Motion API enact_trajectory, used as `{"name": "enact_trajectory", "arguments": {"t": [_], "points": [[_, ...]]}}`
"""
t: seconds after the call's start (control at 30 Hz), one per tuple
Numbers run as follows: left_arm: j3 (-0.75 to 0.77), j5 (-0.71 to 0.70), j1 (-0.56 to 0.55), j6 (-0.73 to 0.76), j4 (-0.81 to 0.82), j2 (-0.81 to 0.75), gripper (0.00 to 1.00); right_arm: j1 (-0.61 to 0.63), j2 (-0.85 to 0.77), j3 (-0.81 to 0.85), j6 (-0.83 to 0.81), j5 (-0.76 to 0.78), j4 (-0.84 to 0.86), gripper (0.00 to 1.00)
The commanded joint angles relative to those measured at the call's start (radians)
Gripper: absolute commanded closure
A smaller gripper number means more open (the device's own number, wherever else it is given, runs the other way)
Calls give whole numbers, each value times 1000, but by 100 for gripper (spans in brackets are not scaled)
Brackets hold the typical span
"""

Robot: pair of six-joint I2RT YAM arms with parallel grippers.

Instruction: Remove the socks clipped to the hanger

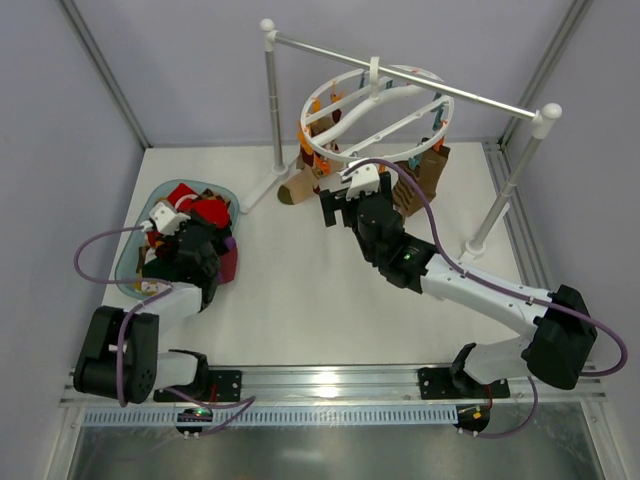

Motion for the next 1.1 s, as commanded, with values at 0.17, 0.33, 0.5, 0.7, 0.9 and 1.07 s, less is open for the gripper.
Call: {"name": "enact_trajectory", "arguments": {"t": [0.17, 0.33, 0.5, 0.7, 0.9, 1.07], "points": [[6, -9, 95, -99, 59, 142, 100, -1, -42, -9, 16, 1, 32, 0], [0, 25, 120, -125, 59, 144, 75, -1, -51, -18, 14, 4, 32, 0], [-5, 22, 120, -116, 42, 119, 4, -1, -48, -17, 14, 5, 30, 0], [-22, 34, 118, -111, 65, 102, 0, -1, -44, -12, 9, 9, 22, 1], [-54, 51, 88, -58, 130, 46, 0, -1, -48, -15, 8, 13, 21, 0], [-54, 9, -18, 45, 125, -33, 0, -2, -53, -20, 8, 16, 22, 0]]}}
